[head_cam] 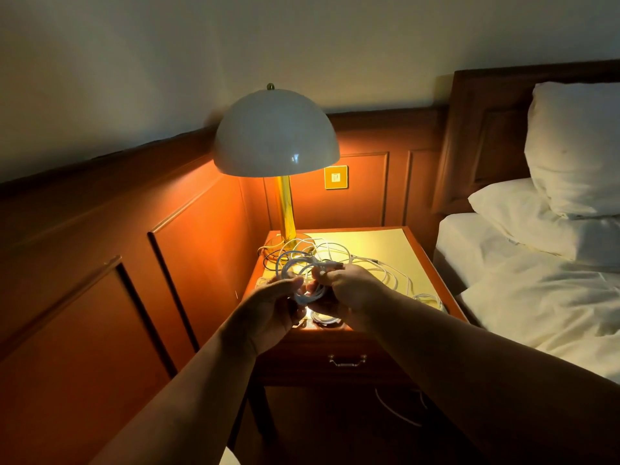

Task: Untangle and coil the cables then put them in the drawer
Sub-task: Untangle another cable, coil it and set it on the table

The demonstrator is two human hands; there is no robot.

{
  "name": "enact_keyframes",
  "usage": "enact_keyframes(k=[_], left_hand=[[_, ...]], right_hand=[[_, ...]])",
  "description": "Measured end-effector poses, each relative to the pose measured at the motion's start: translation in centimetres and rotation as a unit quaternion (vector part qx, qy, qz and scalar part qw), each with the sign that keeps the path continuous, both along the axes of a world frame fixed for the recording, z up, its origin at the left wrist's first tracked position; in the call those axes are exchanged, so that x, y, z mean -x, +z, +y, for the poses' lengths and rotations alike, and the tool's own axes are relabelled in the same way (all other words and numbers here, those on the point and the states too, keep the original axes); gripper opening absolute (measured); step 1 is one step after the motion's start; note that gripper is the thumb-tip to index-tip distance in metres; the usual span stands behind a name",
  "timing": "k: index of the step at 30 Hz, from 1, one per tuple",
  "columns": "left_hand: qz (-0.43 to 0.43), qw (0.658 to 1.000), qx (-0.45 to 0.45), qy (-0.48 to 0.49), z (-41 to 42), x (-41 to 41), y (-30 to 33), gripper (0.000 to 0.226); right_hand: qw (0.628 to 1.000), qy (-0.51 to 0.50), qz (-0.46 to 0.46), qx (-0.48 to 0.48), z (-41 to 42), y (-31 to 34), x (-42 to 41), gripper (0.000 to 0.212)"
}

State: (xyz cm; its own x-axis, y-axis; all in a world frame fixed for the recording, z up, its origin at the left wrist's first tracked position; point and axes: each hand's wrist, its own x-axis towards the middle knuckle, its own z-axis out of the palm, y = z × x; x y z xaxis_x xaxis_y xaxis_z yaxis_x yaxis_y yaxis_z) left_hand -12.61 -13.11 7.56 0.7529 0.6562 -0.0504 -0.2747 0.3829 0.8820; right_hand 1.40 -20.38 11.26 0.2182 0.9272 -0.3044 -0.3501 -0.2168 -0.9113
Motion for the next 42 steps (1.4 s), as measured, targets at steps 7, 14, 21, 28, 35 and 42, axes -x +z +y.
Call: enact_keyframes(k=[7, 14, 21, 28, 35, 42], left_hand=[[0.033, 0.994, -0.024, 0.102, 0.1, -0.1, -0.2, 0.028], [0.234, 0.924, -0.156, 0.260, -0.6, -1.3, 1.0, 0.012], [0.185, 0.967, 0.008, 0.174, -0.8, -1.3, 1.8, 0.010], [-0.068, 0.968, 0.131, 0.205, -0.7, -1.0, 0.9, 0.012], [-0.041, 0.920, 0.266, 0.286, -0.6, -1.4, 1.7, 0.014], [0.022, 0.923, 0.220, 0.313, -0.1, -1.6, 0.8, 0.016]], right_hand=[[0.991, 0.085, 0.099, -0.035, -0.2, -0.1, -0.6, 0.008], [0.972, 0.119, -0.142, -0.143, -0.5, -0.3, 0.0, 0.009], [0.965, 0.099, -0.192, -0.150, -0.6, -0.6, -0.6, 0.011], [0.989, 0.076, -0.034, -0.119, -0.4, -0.8, -0.9, 0.017], [0.969, 0.130, -0.136, -0.161, -0.6, -2.0, -1.0, 0.007], [0.891, 0.166, -0.364, -0.217, -1.3, -2.3, -1.0, 0.010]])
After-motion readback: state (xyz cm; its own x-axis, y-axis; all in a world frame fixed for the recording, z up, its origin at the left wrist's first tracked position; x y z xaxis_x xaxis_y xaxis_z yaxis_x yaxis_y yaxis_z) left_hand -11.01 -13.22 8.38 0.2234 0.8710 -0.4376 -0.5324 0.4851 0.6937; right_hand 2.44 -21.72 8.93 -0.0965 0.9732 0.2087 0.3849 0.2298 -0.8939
